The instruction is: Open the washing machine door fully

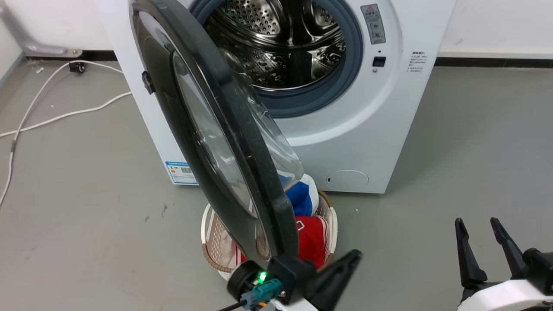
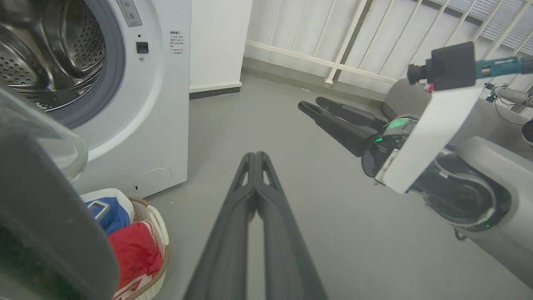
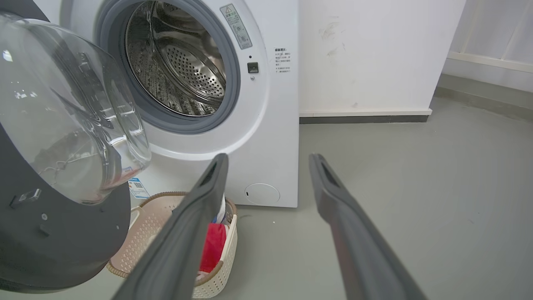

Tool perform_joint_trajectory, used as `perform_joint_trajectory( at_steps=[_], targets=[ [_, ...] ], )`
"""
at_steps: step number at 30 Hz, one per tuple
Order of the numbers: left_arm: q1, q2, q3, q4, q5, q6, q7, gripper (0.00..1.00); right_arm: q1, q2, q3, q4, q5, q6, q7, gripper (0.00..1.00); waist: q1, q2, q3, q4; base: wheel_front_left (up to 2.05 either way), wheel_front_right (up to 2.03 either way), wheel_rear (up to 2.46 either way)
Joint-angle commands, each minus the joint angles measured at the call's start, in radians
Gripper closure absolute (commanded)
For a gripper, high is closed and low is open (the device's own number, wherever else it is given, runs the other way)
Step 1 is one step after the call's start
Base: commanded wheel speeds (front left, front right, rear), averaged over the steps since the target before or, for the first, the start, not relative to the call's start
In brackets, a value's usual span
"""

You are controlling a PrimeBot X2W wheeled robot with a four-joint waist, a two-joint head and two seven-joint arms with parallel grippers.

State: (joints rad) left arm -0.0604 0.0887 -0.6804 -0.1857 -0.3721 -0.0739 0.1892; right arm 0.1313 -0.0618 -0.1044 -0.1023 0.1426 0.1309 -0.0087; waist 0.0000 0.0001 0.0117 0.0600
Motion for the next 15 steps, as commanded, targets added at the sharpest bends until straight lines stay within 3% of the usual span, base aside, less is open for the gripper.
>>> perform_joint_trajectory(
  at_steps=[1, 15],
  targets=[
    [-0.001, 0.004, 0.010, 0.018, 0.012, 0.011, -0.017, 1.00, 0.003, 0.004, -0.001, 0.003, 0.001, 0.000, 0.003, 0.00, 0.0000, -0.0001, 0.004, 0.000, 0.00, 0.00, 0.00],
    [-0.054, -0.010, 0.115, 0.184, 0.031, 0.098, -0.175, 1.00, -0.011, 0.008, -0.011, 0.028, 0.006, 0.000, 0.000, 0.00, 0.0000, -0.0001, 0.013, -0.001, 0.00, 0.00, 0.00]
  ],
)
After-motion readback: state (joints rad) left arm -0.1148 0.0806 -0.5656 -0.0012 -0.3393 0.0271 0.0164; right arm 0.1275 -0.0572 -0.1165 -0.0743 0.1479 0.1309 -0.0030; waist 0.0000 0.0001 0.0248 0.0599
